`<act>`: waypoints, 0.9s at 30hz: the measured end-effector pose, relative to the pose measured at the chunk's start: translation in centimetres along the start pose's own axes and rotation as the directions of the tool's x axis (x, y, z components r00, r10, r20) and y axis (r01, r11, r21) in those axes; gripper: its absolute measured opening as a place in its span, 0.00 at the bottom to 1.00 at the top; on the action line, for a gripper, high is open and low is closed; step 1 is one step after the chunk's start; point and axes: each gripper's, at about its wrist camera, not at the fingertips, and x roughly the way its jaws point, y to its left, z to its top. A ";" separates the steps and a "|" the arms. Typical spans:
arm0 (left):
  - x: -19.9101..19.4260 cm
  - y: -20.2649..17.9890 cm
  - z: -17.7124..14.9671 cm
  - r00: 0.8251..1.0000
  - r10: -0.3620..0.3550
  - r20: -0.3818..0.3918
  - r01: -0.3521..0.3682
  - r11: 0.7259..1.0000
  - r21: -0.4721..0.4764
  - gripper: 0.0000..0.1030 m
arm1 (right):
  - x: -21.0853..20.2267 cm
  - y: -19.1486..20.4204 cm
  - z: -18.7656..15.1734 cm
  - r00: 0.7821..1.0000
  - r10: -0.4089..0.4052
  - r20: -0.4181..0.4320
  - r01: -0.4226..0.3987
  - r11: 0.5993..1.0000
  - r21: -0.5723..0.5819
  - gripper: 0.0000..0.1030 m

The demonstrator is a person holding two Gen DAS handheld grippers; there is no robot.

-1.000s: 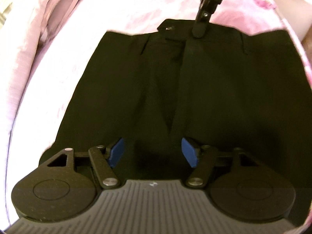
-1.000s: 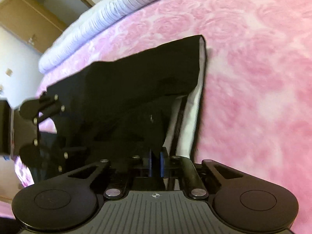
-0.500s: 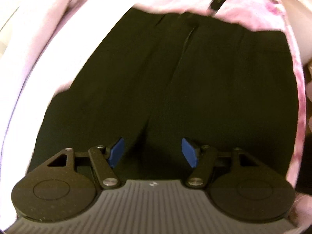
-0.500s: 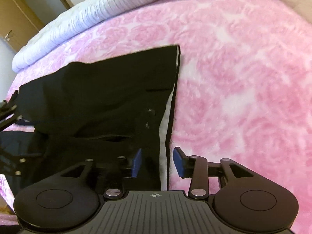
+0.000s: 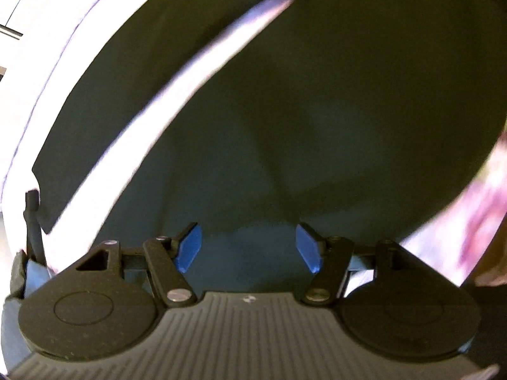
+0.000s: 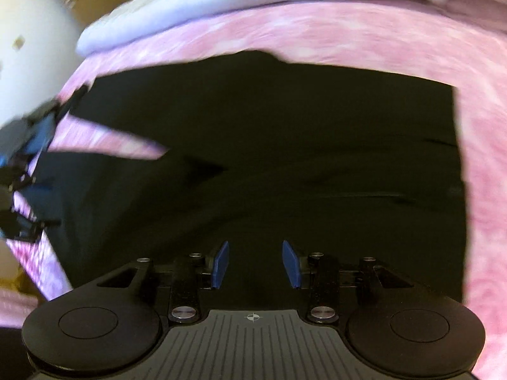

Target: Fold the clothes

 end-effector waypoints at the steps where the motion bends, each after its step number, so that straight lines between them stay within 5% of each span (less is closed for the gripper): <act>1: 0.3 0.4 -1.4 1.000 0.000 0.002 0.000 1.000 0.003 0.61 | 0.5 1.7 -0.2 1.000 -0.003 -0.010 0.003 1.000 -0.013 0.41; 10: 0.5 6.6 -18.4 0.995 0.062 0.077 -0.071 0.989 0.127 0.61 | 5.9 16.9 -3.2 0.992 -0.046 -0.120 0.036 0.996 -0.083 0.41; 15: 1.9 9.3 -23.4 0.980 0.117 0.159 -0.151 0.963 0.225 0.62 | 9.8 25.1 -2.5 0.987 -0.004 -0.158 -0.022 0.986 -0.165 0.41; 17: 2.7 10.9 -24.2 0.989 0.073 0.131 -0.096 0.979 0.178 0.62 | 10.9 27.7 -1.8 0.987 0.013 -0.163 -0.046 0.979 -0.200 0.41; 19: 3.1 13.6 -24.6 0.997 -0.029 0.071 0.027 0.999 0.024 0.62 | 11.8 29.6 -1.3 0.986 0.018 -0.166 -0.057 0.971 -0.230 0.41; 21: 3.3 15.9 -25.0 0.993 -0.118 0.026 0.121 0.986 -0.115 0.62 | 12.1 30.5 -0.6 0.987 0.025 -0.162 -0.066 0.965 -0.252 0.41; 27: 0.9 19.8 -27.0 0.993 -0.104 0.058 0.116 0.956 -0.270 0.62 | 11.8 31.4 0.4 0.988 0.041 -0.146 -0.081 0.956 -0.282 0.41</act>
